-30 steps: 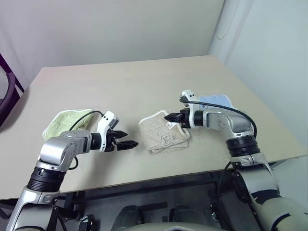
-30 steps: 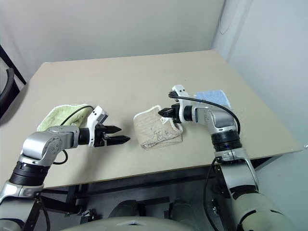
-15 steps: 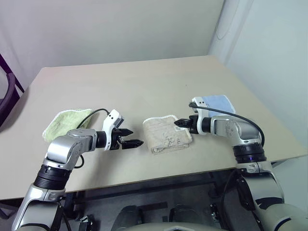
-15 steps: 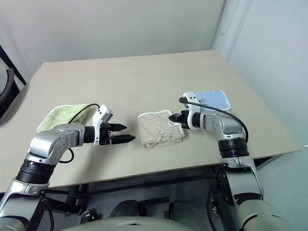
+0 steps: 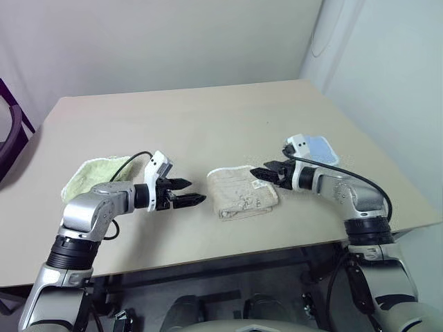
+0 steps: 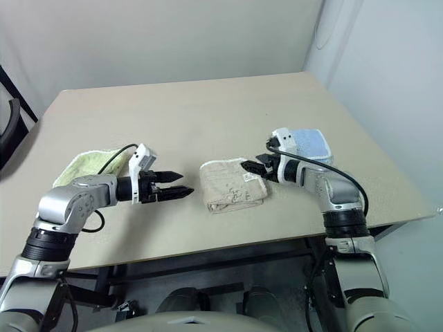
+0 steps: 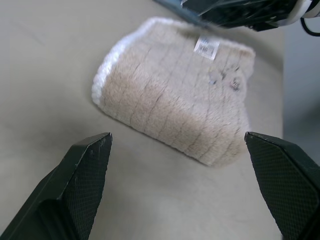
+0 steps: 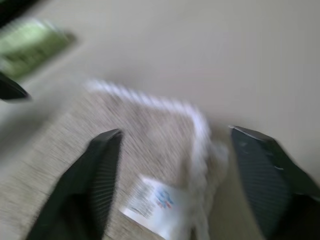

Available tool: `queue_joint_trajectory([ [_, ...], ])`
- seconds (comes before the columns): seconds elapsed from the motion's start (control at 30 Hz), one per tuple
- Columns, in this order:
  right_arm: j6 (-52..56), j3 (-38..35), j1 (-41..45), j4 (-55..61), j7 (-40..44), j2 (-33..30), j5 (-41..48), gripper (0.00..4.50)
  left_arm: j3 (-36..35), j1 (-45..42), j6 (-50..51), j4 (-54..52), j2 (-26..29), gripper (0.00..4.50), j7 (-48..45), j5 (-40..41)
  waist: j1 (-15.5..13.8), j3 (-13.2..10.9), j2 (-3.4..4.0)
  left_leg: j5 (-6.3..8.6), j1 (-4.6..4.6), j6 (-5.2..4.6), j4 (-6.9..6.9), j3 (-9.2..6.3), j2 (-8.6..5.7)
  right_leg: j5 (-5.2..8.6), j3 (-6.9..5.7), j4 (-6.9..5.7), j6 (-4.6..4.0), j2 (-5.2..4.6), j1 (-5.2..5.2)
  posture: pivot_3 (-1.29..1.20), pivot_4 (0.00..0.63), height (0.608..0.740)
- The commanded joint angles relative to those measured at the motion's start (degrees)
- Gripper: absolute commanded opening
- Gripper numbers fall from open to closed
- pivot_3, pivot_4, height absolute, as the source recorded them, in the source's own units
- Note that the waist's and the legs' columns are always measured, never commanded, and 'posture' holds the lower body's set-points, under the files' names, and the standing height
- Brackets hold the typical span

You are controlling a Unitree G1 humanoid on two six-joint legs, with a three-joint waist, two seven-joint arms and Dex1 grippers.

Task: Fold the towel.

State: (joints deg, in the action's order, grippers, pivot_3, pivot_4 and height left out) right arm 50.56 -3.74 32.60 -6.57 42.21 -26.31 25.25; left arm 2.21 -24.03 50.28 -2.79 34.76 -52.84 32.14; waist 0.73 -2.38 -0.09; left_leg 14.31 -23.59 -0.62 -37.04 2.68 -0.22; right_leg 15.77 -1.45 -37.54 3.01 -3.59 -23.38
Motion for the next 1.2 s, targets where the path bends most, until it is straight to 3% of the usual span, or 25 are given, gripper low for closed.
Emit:
queue_joint_trajectory([
  [0.03,-2.77,-5.02,0.95,5.57,3.04,-1.73,4.64,4.39,-2.67,-4.1,-2.67,0.47,0.56,4.5,0.22,-0.24,-0.13,0.0,-0.01,0.0,0.0,0.0,-0.04,-0.01,0.0,0.0,-0.02,0.0,0.0,0.0,0.02,0.0,0.0,0.74],
  [0.1,-2.95,-5.76,1.42,5.31,4.46,-1.65,6.45,4.39,-2.39,-6.0,-5.5,2.49,-1.26,4.5,1.31,-1.57,-0.08,0.01,-0.01,0.0,0.05,0.0,-0.06,-0.01,0.0,0.0,-0.04,0.0,0.0,0.0,0.11,0.0,0.0,0.74],
  [0.2,-7.33,-4.5,0.17,5.21,8.15,-1.05,6.92,3.74,-1.31,-9.19,-10.71,8.09,-5.46,4.5,3.73,-4.46,-0.12,0.01,-0.02,0.0,0.14,-0.01,-0.08,-0.01,0.0,-0.01,-0.04,0.02,0.02,0.0,0.23,0.0,0.0,0.74],
  [0.57,-16.9,0.63,-0.07,-6.78,12.31,3.58,3.66,0.0,5.56,-13.36,-22.8,20.58,-16.47,0.78,-1.17,-10.36,-0.01,0.01,-0.04,-0.05,0.12,-0.11,-0.13,0.04,0.01,-0.16,-0.04,-0.01,0.3,0.15,0.22,0.0,0.0,0.74],
  [0.63,-18.72,1.48,-0.07,-9.54,11.64,4.85,2.4,0.0,6.36,-13.45,-24.19,23.01,-18.33,0.09,-1.18,-11.26,0.02,0.01,-0.04,-0.06,0.12,-0.12,-0.15,0.05,0.01,-0.18,-0.04,-0.01,0.35,0.16,0.24,0.0,0.0,0.74],
  [0.67,-19.61,1.57,0.28,-11.52,11.29,5.61,1.86,0.0,7.05,-13.79,-24.76,24.67,-19.43,0.03,-1.1,-12.09,0.01,0.01,-0.05,-0.06,0.13,-0.12,-0.16,0.05,0.01,-0.19,-0.04,-0.01,0.36,0.17,0.26,0.0,0.0,0.74],
  [0.8,-22.92,4.1,1.2,-20.2,9.71,8.04,-2.61,0.0,14.23,-13.33,-31.59,32.33,-22.25,0.03,-1.35,-20.24,-0.02,0.02,-0.05,-0.08,0.14,-0.16,-0.23,0.06,0.0,-0.33,-0.04,-0.01,0.61,0.21,0.3,0.0,0.0,0.74],
  [0.93,-27.54,10.92,-0.39,-30.22,7.99,8.31,-11.71,0.0,16.91,-9.36,-46.64,44.28,-26.68,0.03,1.7,-26.39,-0.14,0.13,-0.05,-0.09,0.18,-0.17,-0.25,0.08,0.0,-0.33,-0.03,0.0,0.61,0.19,0.33,0.0,0.0,0.74],
  [1.0,-30.29,13.38,-1.7,-31.86,8.79,7.61,-14.73,0.0,16.29,-7.93,-47.9,45.95,-27.62,0.03,0.96,-26.34,-0.15,0.62,-0.02,-0.07,0.32,-0.18,-0.23,0.07,0.0,-0.33,-0.02,0.02,0.6,0.13,0.48,0.0,0.0,0.74],
  [1.1,-30.68,11.89,-1.4,-32.96,7.85,7.58,-14.83,0.0,13.8,-7.73,-49.39,48.1,-28.63,0.03,1.64,-25.54,-0.12,0.85,0.01,0.01,1.32,-0.14,-0.04,-0.04,0.04,-0.17,-0.1,0.49,0.35,0.09,1.35,0.0,0.0,0.74],
  [1.2,-28.59,8.8,0.01,-32.54,7.65,7.26,-12.63,0.17,11.57,-8.01,-48.38,46.41,-29.2,0.01,-0.6,-23.35,-0.15,0.9,-0.01,0.1,1.33,-0.03,-0.08,-0.04,0.03,-0.16,-0.14,0.59,0.37,-0.04,1.46,0.0,0.0,0.74],
])
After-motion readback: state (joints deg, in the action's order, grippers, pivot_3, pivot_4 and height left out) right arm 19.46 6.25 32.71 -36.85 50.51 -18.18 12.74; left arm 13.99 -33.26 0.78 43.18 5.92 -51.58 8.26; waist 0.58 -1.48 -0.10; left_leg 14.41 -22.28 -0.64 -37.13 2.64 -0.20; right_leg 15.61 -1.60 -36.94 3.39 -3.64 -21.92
